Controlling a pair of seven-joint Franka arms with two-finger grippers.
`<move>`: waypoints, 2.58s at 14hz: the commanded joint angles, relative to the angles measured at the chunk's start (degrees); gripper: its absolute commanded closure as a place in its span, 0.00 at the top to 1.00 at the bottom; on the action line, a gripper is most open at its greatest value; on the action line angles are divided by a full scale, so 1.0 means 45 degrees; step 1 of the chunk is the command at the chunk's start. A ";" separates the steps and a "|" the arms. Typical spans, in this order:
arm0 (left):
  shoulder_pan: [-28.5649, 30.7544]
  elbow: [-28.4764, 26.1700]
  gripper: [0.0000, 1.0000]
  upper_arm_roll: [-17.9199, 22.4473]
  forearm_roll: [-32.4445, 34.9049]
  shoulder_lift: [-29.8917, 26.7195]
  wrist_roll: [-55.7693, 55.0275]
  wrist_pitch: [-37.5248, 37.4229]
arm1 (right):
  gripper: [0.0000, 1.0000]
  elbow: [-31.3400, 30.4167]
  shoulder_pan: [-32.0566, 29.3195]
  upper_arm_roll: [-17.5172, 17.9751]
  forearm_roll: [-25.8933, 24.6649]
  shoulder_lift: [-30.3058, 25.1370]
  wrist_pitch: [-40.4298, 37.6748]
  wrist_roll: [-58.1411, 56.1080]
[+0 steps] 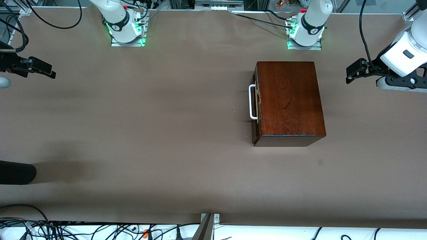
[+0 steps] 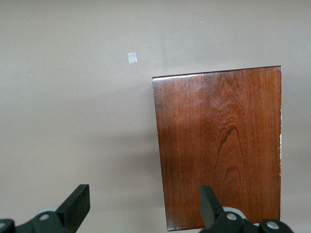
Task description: Open drawer, take yellow block, close drawer
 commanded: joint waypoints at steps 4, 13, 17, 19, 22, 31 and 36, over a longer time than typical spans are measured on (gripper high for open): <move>-0.0059 0.0101 1.00 0.0036 -0.0083 -0.0122 0.0257 -0.0086 | 1.00 0.0199 0.0039 0.0005 0.0017 0.0033 -0.0207 -0.0007; 0.0058 0.0551 1.00 0.0037 -0.0278 -0.0103 0.0023 -0.0144 | 1.00 0.0199 0.0118 0.0005 0.0017 0.0033 -0.0168 -0.0027; -0.0176 0.0590 1.00 -0.1462 -0.0494 0.0014 -0.2587 -0.0126 | 1.00 0.0277 0.0137 0.0005 0.0017 0.0052 -0.0187 -0.0027; -0.0196 0.0609 1.00 -0.2789 -0.0357 0.0208 -0.4343 -0.0086 | 1.00 0.0277 0.0137 0.0005 0.0017 0.0052 -0.0207 -0.0027; -0.0487 0.0880 1.00 -0.4528 0.0069 0.0773 -0.6222 -0.0028 | 1.00 0.0277 0.0137 0.0005 0.0017 0.0052 -0.0207 -0.0007; -0.4590 0.1862 1.00 -0.5237 0.3607 0.4368 -1.2046 0.0964 | 1.00 0.0277 0.0137 0.0005 0.0017 0.0052 -0.0207 -0.0007; -0.4649 0.0984 1.00 -0.5217 0.4212 0.5268 -1.2107 0.1922 | 1.00 0.0277 0.0137 0.0005 0.0017 0.0052 -0.0207 -0.0007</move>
